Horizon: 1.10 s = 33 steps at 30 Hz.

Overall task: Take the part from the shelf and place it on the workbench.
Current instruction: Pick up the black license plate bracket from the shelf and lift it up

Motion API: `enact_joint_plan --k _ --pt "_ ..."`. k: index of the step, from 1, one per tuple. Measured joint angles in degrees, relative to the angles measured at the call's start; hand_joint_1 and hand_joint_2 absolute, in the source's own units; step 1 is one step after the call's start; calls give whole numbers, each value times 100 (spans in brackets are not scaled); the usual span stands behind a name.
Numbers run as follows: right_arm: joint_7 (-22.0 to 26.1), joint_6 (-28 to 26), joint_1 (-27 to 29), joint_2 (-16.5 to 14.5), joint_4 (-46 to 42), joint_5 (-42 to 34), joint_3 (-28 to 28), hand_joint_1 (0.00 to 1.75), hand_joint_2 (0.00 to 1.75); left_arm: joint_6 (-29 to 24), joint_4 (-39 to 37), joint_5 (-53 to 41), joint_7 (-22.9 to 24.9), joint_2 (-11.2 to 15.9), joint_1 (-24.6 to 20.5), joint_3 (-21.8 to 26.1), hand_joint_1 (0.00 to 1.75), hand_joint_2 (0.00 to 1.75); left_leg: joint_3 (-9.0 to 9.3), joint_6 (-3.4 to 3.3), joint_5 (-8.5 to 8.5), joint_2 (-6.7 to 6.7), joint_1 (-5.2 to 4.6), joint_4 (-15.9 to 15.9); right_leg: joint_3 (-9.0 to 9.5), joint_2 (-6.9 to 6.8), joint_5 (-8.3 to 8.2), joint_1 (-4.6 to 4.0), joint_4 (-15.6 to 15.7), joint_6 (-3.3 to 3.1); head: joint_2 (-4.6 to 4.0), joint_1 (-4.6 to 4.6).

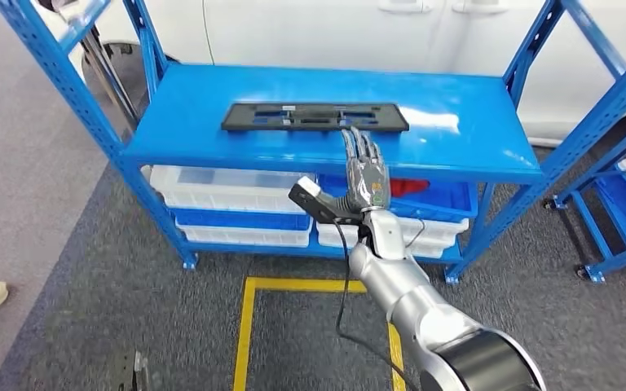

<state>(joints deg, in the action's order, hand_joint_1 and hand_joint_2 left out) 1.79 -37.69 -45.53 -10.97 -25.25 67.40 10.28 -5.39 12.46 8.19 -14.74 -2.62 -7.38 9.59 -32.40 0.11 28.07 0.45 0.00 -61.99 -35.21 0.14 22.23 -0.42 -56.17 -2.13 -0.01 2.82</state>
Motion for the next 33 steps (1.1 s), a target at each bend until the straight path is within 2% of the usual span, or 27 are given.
enact_joint_plan --k 3,4,5,6,7,8,9,10,12,14,15,16,18,19,20,21,23,24,25,27,29,30,31,33 --pt "-116 -37 -9 -35 63 223 1 0 175 7 -2 -17 0 2 -4 8 0 0 -638 121 340 -6 65 -958 117 4 95 26 14 9 0 2" --pt "-154 -50 3 -38 83 298 4 0 175 6 -2 -23 2 5 4 11 0 0 -800 162 380 -8 87 -1109 154 8 136 34 5 25 0 2" --pt "-200 -70 12 -38 100 394 15 0 175 5 -2 -31 3 6 11 14 0 0 -871 196 305 -10 108 -1068 196 11 183 49 -12 45 0 2" --pt "-246 -97 17 -40 112 502 38 0 175 2 -2 -39 3 8 16 16 0 0 -843 228 96 -13 128 -830 246 14 239 67 -36 71 0 2" --pt "-297 -128 19 -44 118 633 72 0 175 -2 -3 -44 3 8 19 17 0 0 -743 264 -207 -18 151 -449 294 15 303 84 -67 101 1 2" --pt "-350 -157 20 -49 121 779 114 0 175 -7 -8 -48 4 9 18 20 0 0 -643 289 -429 -24 160 -94 331 15 364 95 -105 136 1 2" --pt "-395 -179 20 -55 119 914 157 0 175 -12 -13 -50 4 9 13 21 0 0 -558 266 -566 -30 154 177 342 18 414 97 -138 173 1 1" --pt "-436 -195 25 -60 113 1039 198 0 175 -16 -19 -53 4 9 12 22 0 0 -523 212 -625 -32 143 318 338 20 453 91 -162 212 1 1" --pt "-507 -209 40 -73 91 1253 285 0 175 -26 -25 -58 5 9 19 28 0 0 -516 61 -580 -27 118 338 321 23 503 78 -171 283 1 1" --pt "-556 -220 48 -88 51 1436 383 0 175 -31 -28 -66 1 6 27 43 0 0 -496 -28 -570 -20 126 340 301 15 595 93 -257 345 1 1" --pt "-570 -223 45 -95 37 1510 430 0 175 -32 -28 -70 -3 6 19 53 0 0 -474 -65 -555 -19 129 347 216 11 687 103 -436 367 1 1" --pt "-578 -226 49 -99 27 1570 477 0 175 -33 -28 -75 -4 6 10 63 0 0 -451 -95 -531 -18 127 351 59 8 809 111 -729 382 1 0" --pt "-599 -227 82 -103 37 1669 564 0 175 -36 -28 -83 -4 8 4 85 0 0 -398 -130 -472 -13 111 350 -420 8 1040 111 -1504 391 1 0" --pt "-614 -227 107 -106 48 1710 606 0 175 -36 -28 -85 -3 7 8 94 0 0 -360 -136 -438 -7 101 350 -622 8 1052 111 -1769 387 0 0" --pt "-629 -227 126 -109 61 1745 644 0 175 -36 -28 -86 -3 7 12 101 0 0 -312 -137 -401 1 91 349 -734 8 956 108 -1840 375 0 0" --pt "-641 -227 134 -113 71 1768 676 0 175 -36 -28 -87 -3 7 13 105 0 0 -254 -136 -361 8 79 350 -727 8 742 100 -1672 348 0 0" --pt "-652 -227 120 -126 83 1789 720 0 175 -35 -30 -88 -3 1 9 109 0 0 -138 -128 -280 15 64 356 -474 8 221 63 -923 251 0 0" --pt "-659 -227 104 -134 90 1797 736 0 175 -34 -32 -87 -3 -3 1 112 0 0 -102 -113 -248 18 57 360 -341 4 55 32 -567 197 0 -1" --pt "-670 -226 90 -143 99 1806 752 0 175 -34 -35 -83 -3 -8 -3 115 0 0 -88 -90 -224 18 60 366 -256 -2 -11 4 -341 158 0 -1" --pt "-712 -225 70 -164 127 1837 789 0 175 -33 -39 -73 -3 -14 1 120 0 0 -68 -26 -192 12 68 396 -199 -4 24 -37 -186 113 1 -2" --pt "-792 -225 59 -197 149 1893 820 0 175 -34 -40 -69 -9 -14 12 123 0 0 -19 35 -135 -9 70 392 -86 3 45 6 -84 95 1 -2" --pt "-835 -225 40 -219 163 1926 838 0 175 -34 -40 -70 -14 -13 11 126 0 0 -51 64 -69 -17 68 271 -8 3 56 32 -27 77 1 -2" --pt "-870 -224 22 -242 177 1955 855 0 175 -34 -40 -70 -18 -11 11 131 0 0 -161 92 34 -21 70 27 70 1 73 55 18 63 1 -2" --pt "-908 -221 0 -272 213 1985 888 0 175 -33 -43 -70 -21 -5 28 144 0 0 -592 149 266 -22 81 -715 166 0 140 52 31 34 1 -2"
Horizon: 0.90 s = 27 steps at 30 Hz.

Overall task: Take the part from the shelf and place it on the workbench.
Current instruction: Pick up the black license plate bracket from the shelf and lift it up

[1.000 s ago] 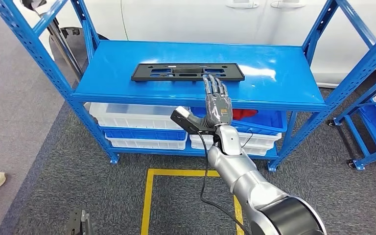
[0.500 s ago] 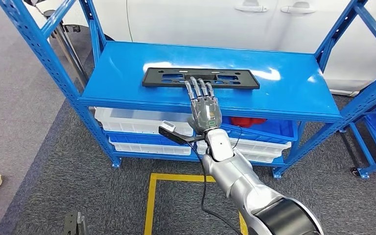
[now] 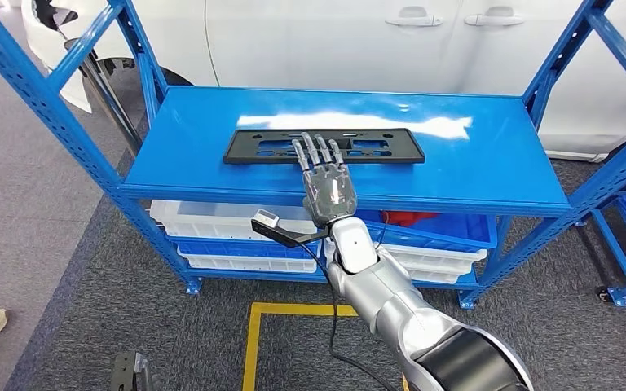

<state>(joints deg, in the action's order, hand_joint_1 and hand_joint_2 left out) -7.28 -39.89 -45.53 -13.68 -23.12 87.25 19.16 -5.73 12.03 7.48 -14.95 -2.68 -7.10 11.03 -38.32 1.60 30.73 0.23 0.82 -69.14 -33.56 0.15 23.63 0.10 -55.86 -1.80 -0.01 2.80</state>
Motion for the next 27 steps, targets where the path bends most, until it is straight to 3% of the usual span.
enact_joint_plan --k 2,3,5,6,8,11,13,16,17,18,19,21,22,23,27 --pt "-31 -1 19 -8 43 5 17 0 175 0 -2 1 -1 8 35 13 0 0 -356 49 -17 -1 15 -433 83 6 82 1 -11 7 0 1" --pt "-51 -2 25 -10 68 7 26 0 175 0 -3 1 -3 13 49 19 0 0 -389 66 -186 -2 27 -341 130 11 133 5 -25 18 0 1" --pt "-79 -7 26 -17 95 13 43 0 175 0 -4 -2 -11 20 58 36 0 0 -177 74 -686 -11 48 353 222 17 251 13 -70 57 0 1" --pt "-87 -8 22 -24 102 15 51 0 175 1 -4 -6 -15 22 55 45 0 0 -25 61 -844 -15 45 714 251 21 311 3 -102 87 0 1" --pt "-92 -10 18 -37 110 16 64 0 175 3 -7 -16 -15 23 51 57 0 0 134 -28 -896 -12 33 1070 269 29 382 -20 -135 154 0 1" --pt "-102 -14 19 -43 116 22 68 0 175 4 -8 -26 -7 21 65 72 0 0 200 -171 -808 5 42 1127 255 30 403 -29 -221 232 1 0" --pt "-116 -16 8 -43 119 32 70 0 175 4 -8 -31 0 25 63 86 0 0 281 -237 -771 9 55 1157 57 19 511 -16 -604 276 0 -1" --pt "-158 -14 24 -34 150 60 72 0 175 0 -9 -39 23 33 76 107 0 0 376 -278 -679 11 42 1167 -629 14 871 9 -1635 326 1 -1" --pt "-174 -14 39 -30 167 73 73 0 175 -2 -9 -40 34 35 95 110 0 0 417 -277 -641 15 39 1166 -794 14 885 13 -1784 332 0 -1" --pt "-190 -13 51 -26 184 85 76 0 175 -5 -10 -42 50 38 117 111 0 0 468 -273 -601 18 38 1166 -860 14 778 14 -1729 328 0 -1" --pt "-206 -13 56 -23 195 92 79 0 175 -11 -10 -44 67 39 139 113 0 0 527 -265 -558 21 36 1166 -817 14 550 13 -1468 311 0 -1" --pt "-234 -11 51 -15 209 98 85 0 175 -38 -12 -52 104 42 179 114 0 0 637 -235 -470 26 28 1166 -585 11 22 -8 -687 246 -1 -1" --pt "-248 -9 46 -10 214 99 87 0 175 -63 -14 -57 122 43 195 115 0 0 670 -207 -430 28 23 1166 -491 10 -114 -26 -395 210 -1 0" --pt "-260 -7 44 -5 219 101 91 0 175 -90 -15 -61 141 45 211 116 0 0 693 -172 -396 29 19 1170 -439 10 -174 -46 -228 174 -1 -1" --pt "-286 7 28 6 226 111 121 0 175 -161 -19 -60 186 69 285 120 0 0 727 -41 -323 16 23 970 -273 27 -109 -42 -128 33 -1 1"
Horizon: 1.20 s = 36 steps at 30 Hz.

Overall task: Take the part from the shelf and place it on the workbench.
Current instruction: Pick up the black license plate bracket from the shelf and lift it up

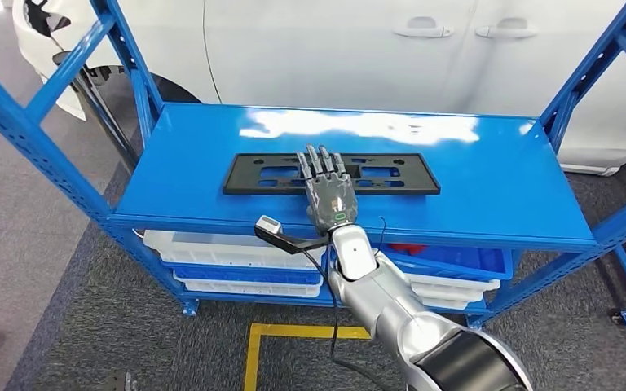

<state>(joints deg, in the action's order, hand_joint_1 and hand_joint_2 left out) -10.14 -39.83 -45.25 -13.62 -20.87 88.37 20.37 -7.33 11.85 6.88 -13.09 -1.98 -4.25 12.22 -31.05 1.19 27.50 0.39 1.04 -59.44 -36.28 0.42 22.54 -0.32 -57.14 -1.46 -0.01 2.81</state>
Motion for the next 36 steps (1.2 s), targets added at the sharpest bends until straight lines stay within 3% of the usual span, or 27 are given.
enact_joint_plan --k 2,4,5,6,7,9,11,14,16,17,19,20,21,22,24,25,27,30,31,32,35,36 --pt "-21 25 -22 -1 5 4 48 0 175 -2 0 2 -9 13 11 3 0 0 -261 34 190 -7 16 -522 106 -4 56 2 17 -58 0 0" --pt "-40 65 -18 -1 25 4 125 0 175 5 0 9 -24 26 37 8 0 0 -712 70 444 -7 21 -1224 173 -1 126 -12 14 -91 1 0" --pt "-45 88 -7 2 38 4 168 0 175 11 0 13 -31 36 56 13 0 0 -884 75 497 -6 21 -1417 210 6 164 -19 10 -96 1 0" --pt "-47 117 2 5 52 4 212 0 175 22 0 16 -38 43 71 18 0 0 -969 67 443 -7 20 -1418 257 15 206 -24 6 -95 1 0" --pt "-49 156 6 7 62 4 267 0 175 35 0 18 -45 48 78 23 0 0 -944 46 259 -7 19 -1196 316 24 253 -27 1 -90 1 0" --pt "-66 266 3 11 75 4 419 0 175 63 0 13 -60 57 78 30 0 0 -722 -18 -266 -7 3 -433 438 31 351 -32 -8 -65 1 -1" --pt "-97 400 -10 22 86 4 648 0 175 82 0 4 -68 64 61 33 0 0 -549 -68 -494 -13 -29 86 485 40 423 -41 -15 -15 1 -1" --pt "-115 634 -29 57 101 4 1074 0 175 104 0 1 -72 63 45 49 0 0 -474 -134 -481 -18 -28 202 509 46 497 -47 1 86 1 -1" --pt "-114 802 -49 104 112 5 1359 0 175 114 0 0 -71 60 47 73 0 0 -408 -180 -461 -20 3 245 432 34 623 -37 -208 160 0 -1" --pt "-114 888 -52 147 121 5 1507 0 175 113 0 -7 -65 57 54 86 0 0 -375 -201 -442 -22 10 259 280 26 746 -19 -494 194 0 -1" --pt "-113 1040 -39 267 147 5 1790 0 175 85 -2 -33 -21 57 87 104 0 0 -321 -230 -382 -18 9 261 -218 19 1011 23 -1309 244 -1 -1" --pt "-111 1091 -29 334 159 4 1908 0 175 56 -6 -49 25 56 119 110 0 0 -287 -230 -347 -15 9 260 -443 17 1046 44 -1612 265 -1 -1" --pt "-111 1135 -25 402 168 4 2002 0 175 6 -13 -70 101 55 158 114 0 0 -238 -226 -306 -12 11 259 -570 14 954 64 -1704 282 0 -1" --pt "-113 1172 -31 467 173 4 2071 0 175 -57 -23 -92 196 54 193 116 0 0 -176 -218 -262 -10 13 258 -570 7 745 82 -1555 293 0 -1" --pt "-141 1250 -50 608 178 4 2159 0 175 -195 -42 -144 394 54 246 117 0 0 -41 -187 -163 -3 16 258 -310 -18 190 102 -773 288 1 -1" --pt "-170 1276 -57 680 180 4 2181 0 175 -246 -48 -163 464 55 257 117 0 0 6 -160 -115 7 8 250 -165 -27 25 97 -403 271 1 -1" --pt "-237 1302 -73 790 178 5 2200 0 175 -308 -54 -193 540 61 280 117 0 0 54 -92 -43 17 -7 251 -24 -28 -38 68 -59 216 0 -1" --pt "-298 1302 -111 880 161 6 2212 0 175 -329 -55 -213 568 76 299 117 0 0 113 4 43 1 11 241 60 -8 25 62 -4 112 1 0" --pt "-326 1311 -118 903 157 6 2214 0 175 -332 -55 -214 565 80 300 116 0 0 72 24 130 -5 20 103 103 -10 35 72 22 74 1 0" --pt "-367 1330 -118 919 155 7 2215 32 175 -337 -55 -213 555 83 302 117 0 0 -39 39 266 -9 27 -159 144 -13 43 81 45 41 1 1" --pt "-540 1513 -110 935 156 1 2217 162 175 -344 -55 -203 472 90 323 129 0 0 -643 70 690 -10 31 -1260 194 -12 83 55 48 -16 0 1" --pt "-573 1612 -111 936 157 -5 2217 174 175 -341 -55 -205 433 94 336 133 0 0 -762 74 674 -10 31 -1410 207 -5 98 49 43 -17 0 1"
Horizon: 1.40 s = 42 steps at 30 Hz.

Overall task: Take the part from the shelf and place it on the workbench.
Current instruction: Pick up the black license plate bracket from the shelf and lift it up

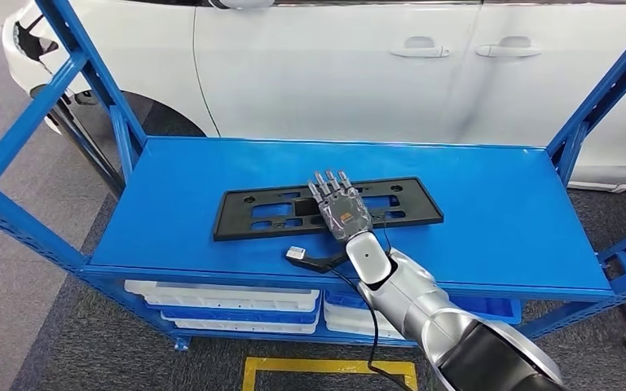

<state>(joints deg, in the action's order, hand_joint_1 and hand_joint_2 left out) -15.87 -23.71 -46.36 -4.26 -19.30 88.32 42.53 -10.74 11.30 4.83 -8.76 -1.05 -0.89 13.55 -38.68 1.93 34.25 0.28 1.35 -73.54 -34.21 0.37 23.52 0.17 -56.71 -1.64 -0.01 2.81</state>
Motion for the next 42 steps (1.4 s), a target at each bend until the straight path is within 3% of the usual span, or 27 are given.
enact_joint_plan --k 1,2,4,5,9,10,11,13,14,15,16,17,18,20,21,24,26,29,30,31,32,34,35,37,40,42 --pt "-10 115 -4 0 1 -7 -2 175 175 7 0 -6 -39 2 12 2 0 0 -8 -2 -132 0 0 80 18 7 19 -3 -8 5 0 0" --pt "-5 221 -9 0 1 -14 -8 175 175 16 0 -16 -74 2 19 2 0 0 91 -11 -346 -2 0 367 40 12 39 -4 -19 16 1 -1" --pt "19 378 -19 2 1 -21 -37 175 175 31 0 -40 -116 3 20 2 0 0 421 -52 -754 -8 -9 1154 73 22 86 -18 -53 58 1 -1" --pt "29 412 -24 4 0 -22 -58 175 175 33 0 -51 -126 4 18 2 0 0 534 -84 -855 -10 -18 1415 79 29 103 -29 -67 85 1 -1" --pt "43 424 -35 25 -1 -41 -127 175 175 39 0 -71 -138 3 15 2 0 0 607 -231 -916 -14 -38 1598 77 47 130 -30 -87 215 1 -2" --pt "47 428 -33 33 -1 -57 -146 175 175 42 0 -73 -144 1 12 2 0 0 610 -268 -934 -19 -28 1617 38 41 201 -23 -180 249 1 -2" --pt "55 433 -28 43 -1 -80 -169 175 175 45 0 -75 -156 0 9 2 0 0 611 -298 -950 -24 -15 1635 -53 35 334 -13 -383 281 0 -2" --pt "73 445 2 63 -1 -123 -223 175 175 47 0 -77 -190 3 9 3 0 0 593 -327 -959 -29 -16 1640 -405 21 715 14 -1121 337 0 -2" --pt "82 451 20 70 -1 -135 -251 175 175 47 0 -77 -207 6 11 3 0 0 586 -330 -960 -29 -17 1639 -584 18 850 26 -1485 357 0 -2" --pt "92 457 36 78 -2 -141 -278 175 175 47 0 -80 -224 9 13 4 0 0 584 -329 -958 -29 -19 1638 -695 14 887 36 -1699 371 0 -2" --pt "100 455 45 83 -5 -144 -302 175 175 48 0 -87 -250 10 14 4 0 0 588 -326 -956 -26 -18 1636 -695 10 807 45 -1686 376 1 -2" --pt "109 436 48 87 -13 -148 -327 175 175 51 0 -99 -290 11 14 4 0 0 599 -319 -951 -23 -18 1636 -579 3 631 52 -1436 371 1 -2" --pt "116 411 48 92 -22 -151 -355 175 175 58 0 -115 -346 11 14 4 0 0 612 -308 -943 -18 -18 1635 -385 -3 413 57 -1034 356 1 -2" --pt "121 356 51 98 -44 -158 -406 175 175 75 0 -150 -466 10 8 4 0 0 621 -264 -925 -4 -38 1624 -42 -11 145 38 -301 303 1 -2" --pt "123 335 53 101 -52 -164 -426 175 175 82 0 -162 -509 10 6 4 0 44 617 -235 -920 1 -44 1620 32 -12 109 23 -126 272 1 -2" --pt "157 232 59 107 -88 -213 -506 175 175 107 0 -183 -665 13 10 4 0 175 611 -134 -906 5 -34 1618 50 -14 103 6 -49 171 1 -2" --pt "232 76 63 119 -126 -304 -628 175 175 134 0 -198 -829 13 10 4 0 175 506 -88 -735 -1 -21 1369 79 -28 79 26 0 88 1 -2" --pt "424 -292 83 134 -239 -507 -879 175 175 150 0 -220 -915 9 12 5 0 175 -8 -46 -235 -5 -10 286 81 -34 82 14 5 27 1 -2" --pt "532 -447 99 137 -303 -608 -970 175 175 150 0 -232 -908 9 15 5 0 175 -148 -35 -178 -5 -10 20 79 -29 89 7 -3 23 1 -2" --pt "678 -601 121 138 -396 -746 -1073 175 175 152 0 -244 -899 9 16 7 0 175 -195 -30 -235 -6 -10 -36 80 -24 98 4 -16 25 1 -2" --pt "886 -739 155 140 -552 -955 -1199 175 175 156 0 -257 -892 9 16 10 0 175 -134 -32 -397 -7 -8 138 83 -19 114 4 -34 31 0 -2" --pt "1460 -898 249 140 -1051 -1628 -1504 175 175 165 0 -272 -904 9 12 24 0 175 183 -52 -793 -14 -9 869 83 -12 158 -1 -83 69 0 -2" --pt "1810 -913 331 143 -1419 -2118 -1665 175 175 172 0 -275 -924 9 8 36 0 175 323 -74 -905 -12 -14 1194 71 -10 181 -13 -113 95 0 -2" --pt "2579 -800 620 161 -2449 -3398 -1952 175 175 182 -1 -275 -964 9 9 70 0 175 423 -132 -932 3 -30 1455 39 -21 201 -36 -143 153 0 -2" --pt "3860 -217 1308 190 -4558 -5836 -2275 175 175 193 -2 -293 -1010 9 30 140 0 175 413 -236 -944 34 -26 1501 8 -44 277 -22 -195 239 0 -2" --pt "4537 409 1685 202 -5868 -7365 -2413 175 175 230 -2 -304 -1054 13 35 176 0 175 423 -302 -955 35 -20 1540 -172 -38 557 -3 -597 286 0 -2"
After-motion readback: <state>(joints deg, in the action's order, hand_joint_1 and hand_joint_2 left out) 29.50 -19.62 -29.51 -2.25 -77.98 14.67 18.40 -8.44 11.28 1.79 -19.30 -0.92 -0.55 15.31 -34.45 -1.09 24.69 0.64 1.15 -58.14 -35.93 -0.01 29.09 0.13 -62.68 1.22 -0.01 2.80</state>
